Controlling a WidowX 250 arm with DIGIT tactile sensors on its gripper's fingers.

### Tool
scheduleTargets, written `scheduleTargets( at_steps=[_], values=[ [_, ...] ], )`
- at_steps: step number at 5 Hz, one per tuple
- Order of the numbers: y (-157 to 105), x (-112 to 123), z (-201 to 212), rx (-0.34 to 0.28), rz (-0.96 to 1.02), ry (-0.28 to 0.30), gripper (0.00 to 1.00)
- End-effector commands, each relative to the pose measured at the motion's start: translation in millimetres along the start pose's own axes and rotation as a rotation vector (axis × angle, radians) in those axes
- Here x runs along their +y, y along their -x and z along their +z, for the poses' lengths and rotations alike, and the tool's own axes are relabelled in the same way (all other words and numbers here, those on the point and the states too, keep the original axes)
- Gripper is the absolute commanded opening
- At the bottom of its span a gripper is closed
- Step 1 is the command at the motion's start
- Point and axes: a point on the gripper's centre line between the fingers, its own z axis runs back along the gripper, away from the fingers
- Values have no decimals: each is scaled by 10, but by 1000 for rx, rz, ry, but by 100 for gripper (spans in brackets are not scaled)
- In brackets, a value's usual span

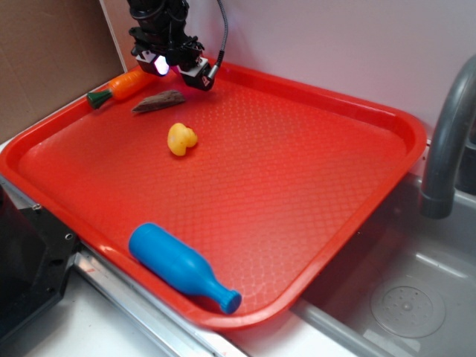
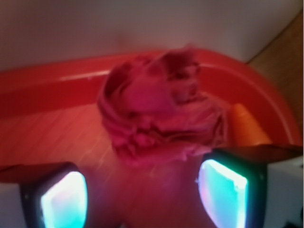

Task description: Grab the red paper.

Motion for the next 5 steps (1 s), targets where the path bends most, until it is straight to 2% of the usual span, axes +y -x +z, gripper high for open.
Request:
scheduleTargets(
  at_steps=[1,3,4,5],
  values=[
    [-290,6,62,-86,-9,-21,100],
    [-332,17,-21,-78,-12,-41,100],
    [-312,9,-32,-79,-4,-51,0],
    [-280,-9,-25,-85,-7,-58,0]
  ],
)
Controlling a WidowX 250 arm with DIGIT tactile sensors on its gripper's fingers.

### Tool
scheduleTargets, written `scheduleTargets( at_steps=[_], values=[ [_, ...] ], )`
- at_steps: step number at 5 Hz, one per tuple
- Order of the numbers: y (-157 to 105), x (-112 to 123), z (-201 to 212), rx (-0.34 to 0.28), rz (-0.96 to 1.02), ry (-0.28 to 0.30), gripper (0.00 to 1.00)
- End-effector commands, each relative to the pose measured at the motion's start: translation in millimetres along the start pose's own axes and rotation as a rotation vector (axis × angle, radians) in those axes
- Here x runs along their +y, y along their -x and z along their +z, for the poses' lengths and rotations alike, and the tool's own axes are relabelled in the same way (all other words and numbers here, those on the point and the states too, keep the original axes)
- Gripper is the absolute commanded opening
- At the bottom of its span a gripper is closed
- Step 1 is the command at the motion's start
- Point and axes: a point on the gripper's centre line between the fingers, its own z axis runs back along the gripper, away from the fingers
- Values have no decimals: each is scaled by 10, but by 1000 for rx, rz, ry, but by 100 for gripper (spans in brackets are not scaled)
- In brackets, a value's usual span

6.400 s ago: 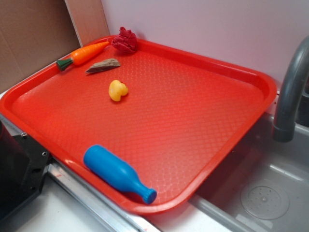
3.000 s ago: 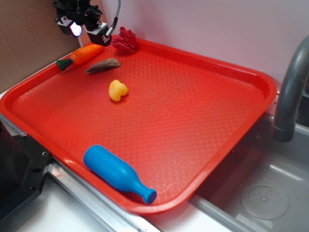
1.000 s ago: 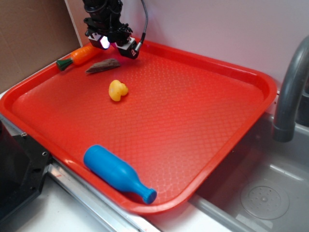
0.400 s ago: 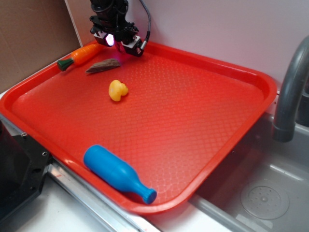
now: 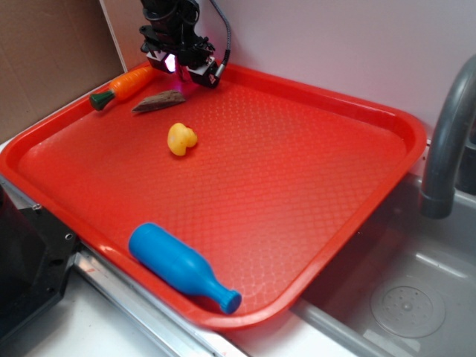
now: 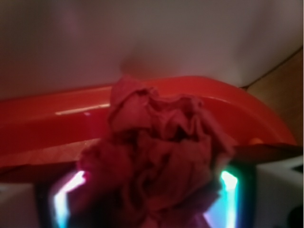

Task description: Grab the red paper.

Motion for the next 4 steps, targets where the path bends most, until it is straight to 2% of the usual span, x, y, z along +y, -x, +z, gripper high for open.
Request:
scheduleTargets(
  at_steps=[1,2,3,4],
  values=[
    [-114,-3,130,-68,5,-11,0],
    [-28,-11,223,-49,4,5,0],
    [97,-35,445,-18,9,56,0],
    [371,-182,1113,71,-60,177,0]
  ],
)
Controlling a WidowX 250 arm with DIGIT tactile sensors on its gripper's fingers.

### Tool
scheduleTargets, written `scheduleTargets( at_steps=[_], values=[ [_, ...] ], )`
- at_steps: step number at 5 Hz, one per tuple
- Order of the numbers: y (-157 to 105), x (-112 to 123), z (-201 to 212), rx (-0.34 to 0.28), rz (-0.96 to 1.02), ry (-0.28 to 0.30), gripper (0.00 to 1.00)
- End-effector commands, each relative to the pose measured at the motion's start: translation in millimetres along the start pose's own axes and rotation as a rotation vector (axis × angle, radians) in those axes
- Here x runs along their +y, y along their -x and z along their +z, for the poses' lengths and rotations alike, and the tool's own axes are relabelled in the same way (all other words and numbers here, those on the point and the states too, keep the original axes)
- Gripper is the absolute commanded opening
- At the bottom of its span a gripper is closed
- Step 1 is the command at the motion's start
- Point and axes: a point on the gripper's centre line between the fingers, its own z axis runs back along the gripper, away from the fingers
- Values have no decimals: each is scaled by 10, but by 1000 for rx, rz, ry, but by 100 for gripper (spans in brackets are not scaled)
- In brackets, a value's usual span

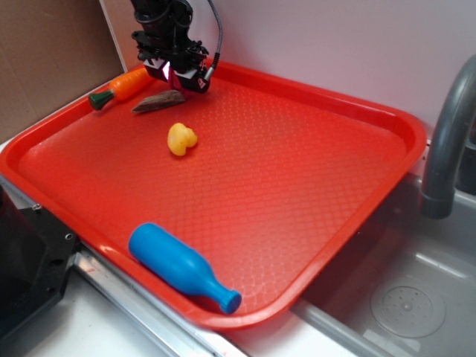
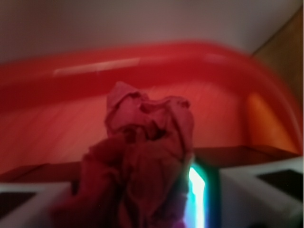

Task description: Grab the red paper.

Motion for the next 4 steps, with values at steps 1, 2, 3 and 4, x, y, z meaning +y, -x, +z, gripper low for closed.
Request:
scheduleTargets(
  at_steps=[1,2,3,4],
  values=[
    [450,-357,1473,70,-168,218,0],
    [571,-369,2057,73,-188,307,0],
    [672,-373,2271,103,-210,323,0],
    [715,-434,2207,135,-233,319,0]
  ],
)
